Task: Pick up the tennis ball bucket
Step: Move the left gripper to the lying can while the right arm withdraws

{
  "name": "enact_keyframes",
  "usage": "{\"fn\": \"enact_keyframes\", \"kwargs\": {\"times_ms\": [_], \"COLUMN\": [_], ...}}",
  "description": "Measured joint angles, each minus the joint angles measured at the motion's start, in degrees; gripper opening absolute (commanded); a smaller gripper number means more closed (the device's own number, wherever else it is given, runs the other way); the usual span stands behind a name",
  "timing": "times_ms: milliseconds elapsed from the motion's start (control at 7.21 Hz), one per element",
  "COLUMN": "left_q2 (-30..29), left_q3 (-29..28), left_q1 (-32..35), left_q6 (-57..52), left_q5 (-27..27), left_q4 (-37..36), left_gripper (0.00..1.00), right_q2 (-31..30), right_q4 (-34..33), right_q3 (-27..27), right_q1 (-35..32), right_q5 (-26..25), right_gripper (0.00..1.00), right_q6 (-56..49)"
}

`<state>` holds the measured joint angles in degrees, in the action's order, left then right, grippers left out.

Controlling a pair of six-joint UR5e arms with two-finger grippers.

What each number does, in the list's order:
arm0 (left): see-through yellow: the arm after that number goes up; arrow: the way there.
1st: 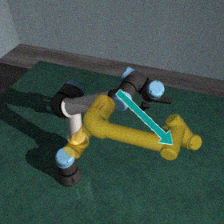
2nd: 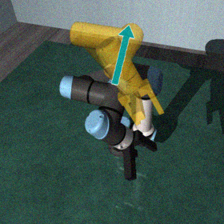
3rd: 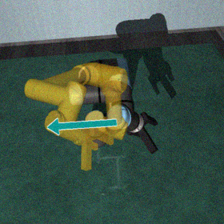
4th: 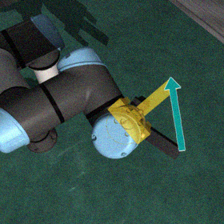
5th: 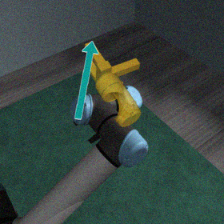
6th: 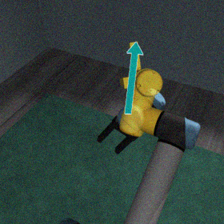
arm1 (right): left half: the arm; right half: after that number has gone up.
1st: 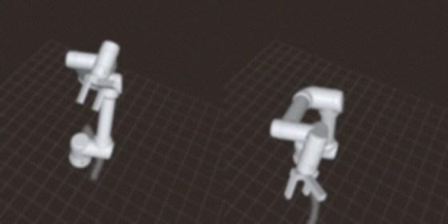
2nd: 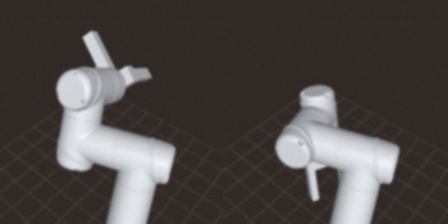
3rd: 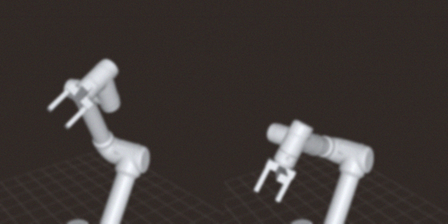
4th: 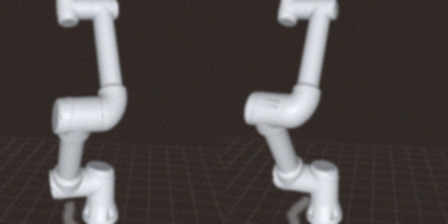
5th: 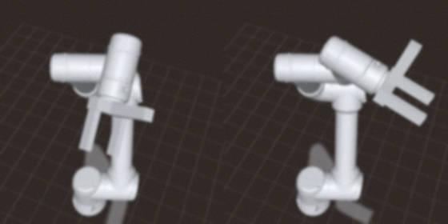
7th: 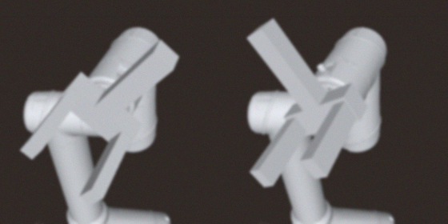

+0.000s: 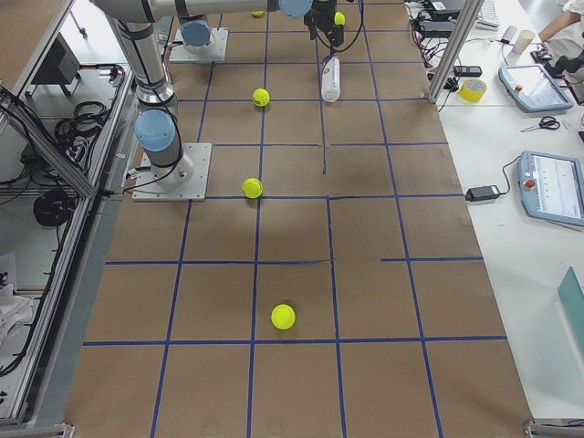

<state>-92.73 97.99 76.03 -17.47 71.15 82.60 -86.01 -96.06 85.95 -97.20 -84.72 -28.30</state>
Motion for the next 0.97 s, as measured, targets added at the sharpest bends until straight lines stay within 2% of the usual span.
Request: {"fn": "enact_keyframes", "kwargs": {"times_ms": [277, 416, 971], "left_q2": [-4.4, -6.9, -16.8], "left_q3": [4.4, 5.2, 5.6], "left_q1": [0.1, 0.1, 0.5], "left_q6": [0.0, 0.0, 0.1], "left_q5": [-8.8, -11.9, -19.3], "left_q4": [-10.1, -13.4, -21.4], "left_gripper": [1.00, 1.00, 1.00], "right_q2": [-2.7, -4.3, -7.6], "right_q4": [3.5, 4.6, 6.6], "right_q3": [0.1, 0.2, 0.8], "right_q1": [6.2, 7.4, 7.9], "right_q5": [-1.2, -2.2, -4.6], "right_gripper": [1.00, 1.00, 1.00], "right_q6": [4.3, 9.7, 25.5]}}
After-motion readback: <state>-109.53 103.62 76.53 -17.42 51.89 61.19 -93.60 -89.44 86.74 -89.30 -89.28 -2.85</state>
